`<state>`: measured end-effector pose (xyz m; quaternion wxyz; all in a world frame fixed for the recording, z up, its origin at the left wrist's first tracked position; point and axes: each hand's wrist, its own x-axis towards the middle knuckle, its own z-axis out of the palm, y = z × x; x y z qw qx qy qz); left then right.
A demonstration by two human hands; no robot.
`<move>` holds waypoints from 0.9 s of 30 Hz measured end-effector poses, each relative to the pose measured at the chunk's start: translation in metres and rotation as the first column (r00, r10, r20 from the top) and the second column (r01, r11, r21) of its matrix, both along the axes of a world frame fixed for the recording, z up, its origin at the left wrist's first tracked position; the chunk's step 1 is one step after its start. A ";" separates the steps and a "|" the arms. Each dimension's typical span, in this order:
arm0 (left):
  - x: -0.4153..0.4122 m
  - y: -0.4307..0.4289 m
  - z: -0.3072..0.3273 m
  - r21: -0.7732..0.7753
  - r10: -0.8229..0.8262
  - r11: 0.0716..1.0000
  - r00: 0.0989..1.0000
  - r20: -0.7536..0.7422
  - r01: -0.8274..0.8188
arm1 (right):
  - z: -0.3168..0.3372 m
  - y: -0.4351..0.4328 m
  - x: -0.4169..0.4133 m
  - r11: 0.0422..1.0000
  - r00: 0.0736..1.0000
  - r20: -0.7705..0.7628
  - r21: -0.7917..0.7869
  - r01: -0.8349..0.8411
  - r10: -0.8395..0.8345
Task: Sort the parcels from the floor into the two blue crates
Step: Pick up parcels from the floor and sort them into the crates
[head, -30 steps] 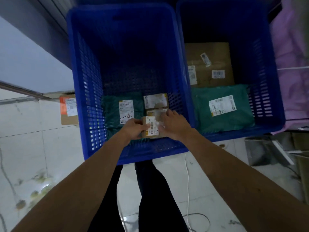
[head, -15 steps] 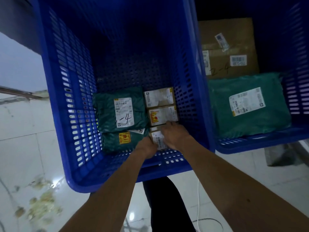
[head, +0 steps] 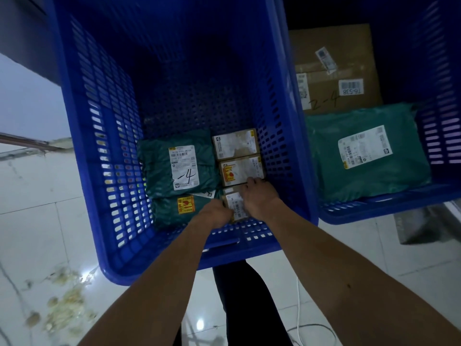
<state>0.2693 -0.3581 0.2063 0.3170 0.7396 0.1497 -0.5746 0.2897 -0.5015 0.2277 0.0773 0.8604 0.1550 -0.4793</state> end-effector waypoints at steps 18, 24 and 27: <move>-0.003 0.018 -0.033 0.092 -0.264 0.964 0.940 0.214 0.250 | -0.035 0.005 0.004 0.989 0.990 -0.032 0.050 -0.139 0.140; -0.009 0.020 -0.049 0.099 -0.274 0.961 0.925 0.262 0.257 | -0.053 0.006 0.003 0.987 0.989 -0.027 0.082 -0.141 0.144; -0.008 0.018 -0.053 0.122 -0.308 0.951 0.911 0.275 0.284 | -0.059 0.007 0.003 0.988 0.990 -0.033 0.075 -0.135 0.138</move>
